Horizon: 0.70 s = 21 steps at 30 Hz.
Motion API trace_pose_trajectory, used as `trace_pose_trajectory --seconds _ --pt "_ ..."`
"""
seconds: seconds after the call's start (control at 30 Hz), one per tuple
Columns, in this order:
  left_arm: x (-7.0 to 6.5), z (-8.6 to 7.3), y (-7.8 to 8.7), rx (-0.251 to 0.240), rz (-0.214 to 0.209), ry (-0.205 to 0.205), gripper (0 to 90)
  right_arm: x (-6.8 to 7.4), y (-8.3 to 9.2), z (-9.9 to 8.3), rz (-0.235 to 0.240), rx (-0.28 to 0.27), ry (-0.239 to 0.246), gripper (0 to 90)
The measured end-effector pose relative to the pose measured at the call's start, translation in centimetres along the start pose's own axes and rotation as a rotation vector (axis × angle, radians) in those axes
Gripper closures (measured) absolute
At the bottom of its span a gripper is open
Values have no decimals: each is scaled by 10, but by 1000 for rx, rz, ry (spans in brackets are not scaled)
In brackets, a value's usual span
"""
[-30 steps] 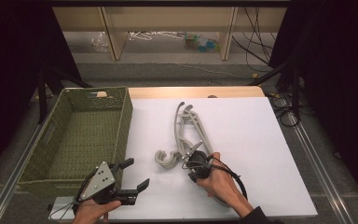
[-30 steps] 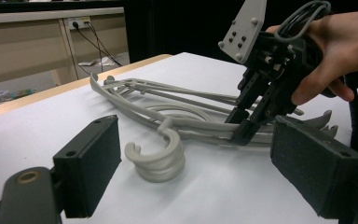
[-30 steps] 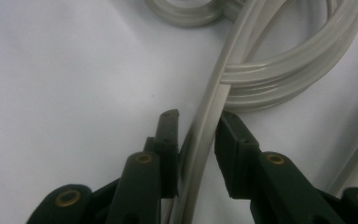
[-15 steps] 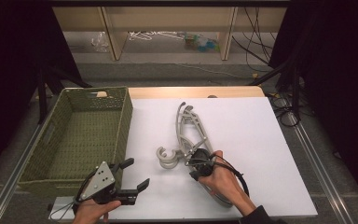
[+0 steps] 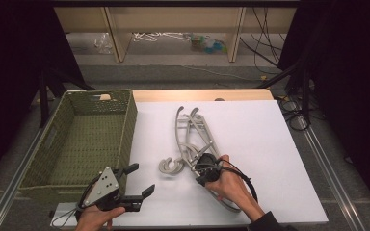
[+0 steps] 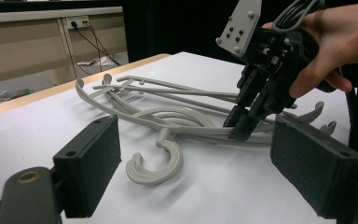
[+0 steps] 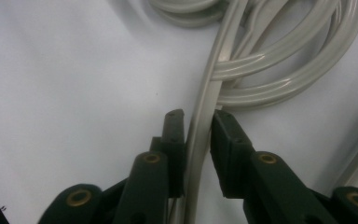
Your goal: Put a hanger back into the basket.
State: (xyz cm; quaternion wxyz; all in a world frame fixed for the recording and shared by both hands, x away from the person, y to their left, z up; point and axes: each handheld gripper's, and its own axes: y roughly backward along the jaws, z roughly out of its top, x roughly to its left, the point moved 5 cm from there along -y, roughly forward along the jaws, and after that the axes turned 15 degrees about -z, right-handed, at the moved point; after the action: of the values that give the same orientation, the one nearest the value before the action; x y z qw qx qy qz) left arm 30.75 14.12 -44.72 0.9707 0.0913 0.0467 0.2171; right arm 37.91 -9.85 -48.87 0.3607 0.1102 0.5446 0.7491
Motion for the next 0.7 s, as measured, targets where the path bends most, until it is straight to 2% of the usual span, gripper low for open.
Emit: trace_pose_trajectory --seconds 0.03,0.07,0.23,0.27,0.37,0.5,0.53,0.63,0.67,0.7 --pt "0 0 -1 -14 -10 2 160 0 1 0 3 -1 5 778" --pt "-1 0 0 1 -1 6 159 0 1 0 7 -1 6 783" --pt "0 0 0 0 0 8 160 -2 5 -1 37 -2 9 819" --pt "0 0 1 2 2 5 159 -2 7 -1 46 1 40 821" --pt "0 0 1 -4 7 12 160 -2 10 -2 49 1 73 822" --pt "1 0 0 -1 10 4 161 -11 27 -6 58 -16 109 822" --pt "1 -2 -1 14 16 -7 161 -14 32 -9 64 -25 127 822" --pt "2 -3 -3 31 25 -15 164 -20 40 -13 89 -47 131 821" --pt "3 -3 -4 38 31 -12 173 -24 46 -17 101 -56 136 821" --pt "4 -4 -6 54 38 -30 180 -28 55 -24 112 -69 149 821"
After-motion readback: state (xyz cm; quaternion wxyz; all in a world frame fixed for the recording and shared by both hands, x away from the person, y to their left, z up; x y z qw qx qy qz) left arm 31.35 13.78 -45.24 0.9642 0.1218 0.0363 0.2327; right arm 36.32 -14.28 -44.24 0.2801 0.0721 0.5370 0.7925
